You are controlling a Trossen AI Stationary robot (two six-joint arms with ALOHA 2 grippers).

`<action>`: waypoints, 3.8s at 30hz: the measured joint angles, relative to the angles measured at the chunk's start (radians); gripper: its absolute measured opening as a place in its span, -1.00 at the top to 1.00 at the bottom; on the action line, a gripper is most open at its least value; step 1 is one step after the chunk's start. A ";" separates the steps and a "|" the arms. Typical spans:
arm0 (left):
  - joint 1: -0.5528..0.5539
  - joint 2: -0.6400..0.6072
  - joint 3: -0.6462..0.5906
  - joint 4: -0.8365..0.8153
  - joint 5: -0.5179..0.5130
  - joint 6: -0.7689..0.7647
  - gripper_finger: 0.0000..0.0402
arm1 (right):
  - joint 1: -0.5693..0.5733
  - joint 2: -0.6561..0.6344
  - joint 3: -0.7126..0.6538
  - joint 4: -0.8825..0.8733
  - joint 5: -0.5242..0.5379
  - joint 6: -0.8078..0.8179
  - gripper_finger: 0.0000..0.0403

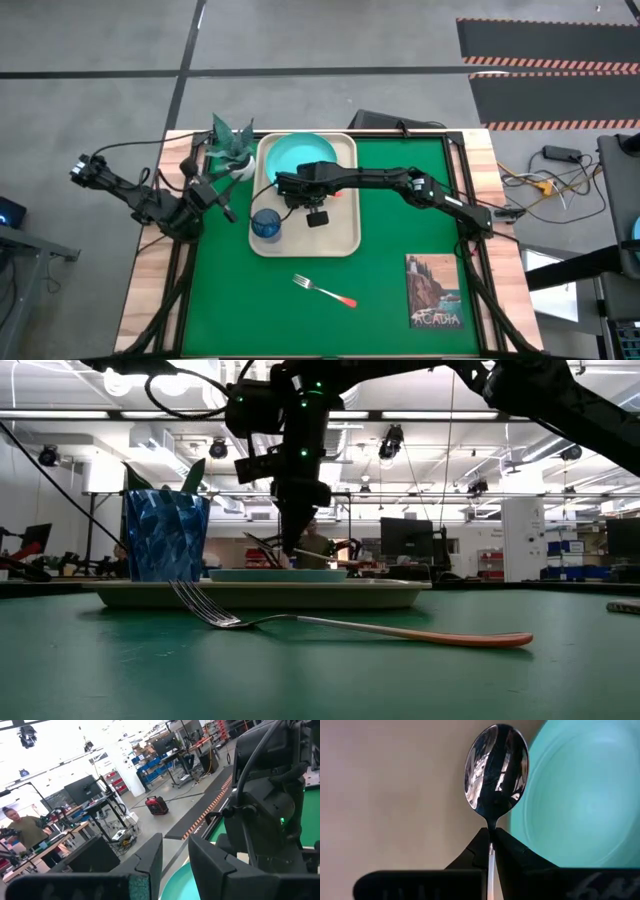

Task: Pick and place plate/cup/fork/spoon on tray
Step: Put the orange spoon on the serving tray to the left of the blue plate, then put the orange fork on the serving tray to the left of the orange spoon

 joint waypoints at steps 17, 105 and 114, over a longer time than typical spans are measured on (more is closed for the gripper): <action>0.000 0.003 0.000 0.000 0.000 0.000 0.60 | -0.005 0.000 -0.002 0.062 -0.001 -0.051 0.96; 0.000 0.023 0.000 0.000 0.000 0.001 0.60 | -0.049 0.067 -0.094 0.162 -0.124 0.047 0.83; 0.000 0.023 0.000 0.000 0.000 0.000 0.60 | -0.049 0.051 -0.093 0.157 -0.125 0.070 0.60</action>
